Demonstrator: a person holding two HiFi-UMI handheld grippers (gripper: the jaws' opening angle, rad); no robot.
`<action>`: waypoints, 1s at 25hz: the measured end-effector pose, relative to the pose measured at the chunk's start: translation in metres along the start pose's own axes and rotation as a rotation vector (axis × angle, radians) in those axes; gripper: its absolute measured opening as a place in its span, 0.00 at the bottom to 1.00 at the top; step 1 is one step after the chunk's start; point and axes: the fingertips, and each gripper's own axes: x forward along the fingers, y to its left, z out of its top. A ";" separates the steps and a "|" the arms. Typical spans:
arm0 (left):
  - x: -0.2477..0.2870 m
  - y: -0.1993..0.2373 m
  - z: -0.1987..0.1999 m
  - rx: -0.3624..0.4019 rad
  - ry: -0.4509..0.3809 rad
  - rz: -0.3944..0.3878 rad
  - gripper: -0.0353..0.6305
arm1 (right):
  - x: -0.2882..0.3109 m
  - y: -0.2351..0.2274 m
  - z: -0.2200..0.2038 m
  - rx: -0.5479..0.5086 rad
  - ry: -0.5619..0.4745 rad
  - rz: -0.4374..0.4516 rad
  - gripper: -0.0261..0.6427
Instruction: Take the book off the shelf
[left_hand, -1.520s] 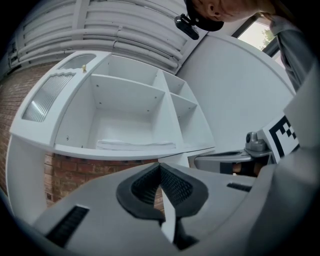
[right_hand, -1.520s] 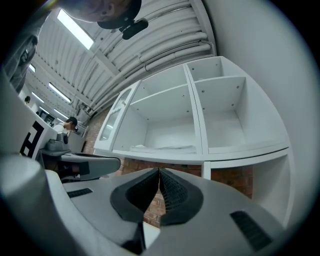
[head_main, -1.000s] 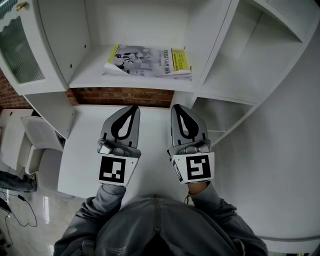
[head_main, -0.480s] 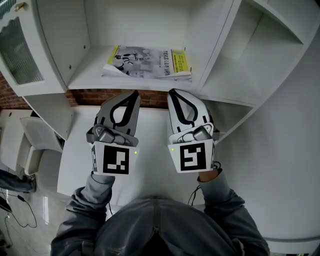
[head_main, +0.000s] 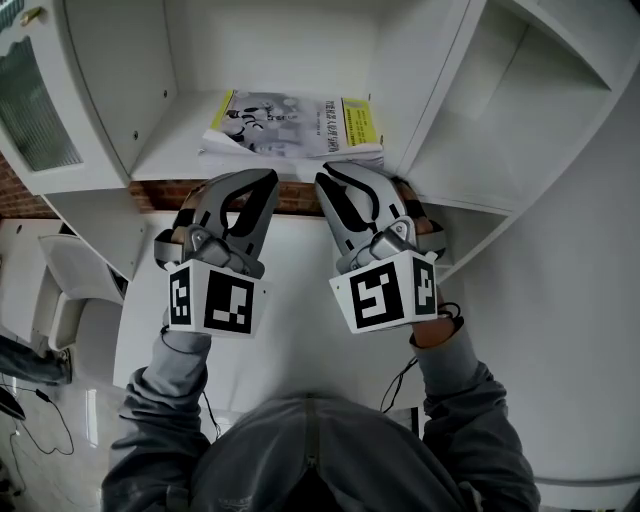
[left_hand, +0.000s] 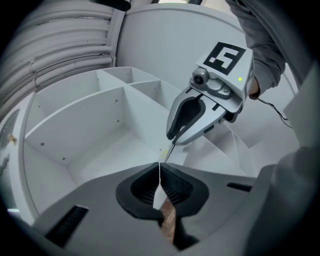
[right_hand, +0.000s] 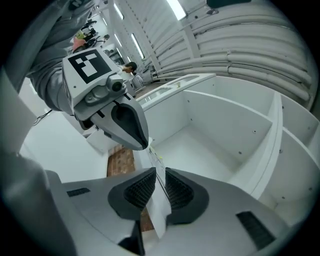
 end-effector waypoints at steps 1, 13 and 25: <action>0.001 0.000 -0.001 0.004 0.005 -0.014 0.07 | 0.002 0.002 0.000 -0.005 0.007 0.023 0.15; 0.008 0.000 -0.006 0.054 0.046 -0.073 0.20 | 0.023 0.011 -0.015 -0.133 0.138 0.205 0.35; 0.001 0.001 -0.006 0.057 0.067 -0.079 0.20 | 0.044 0.022 -0.026 -0.202 0.340 0.376 0.38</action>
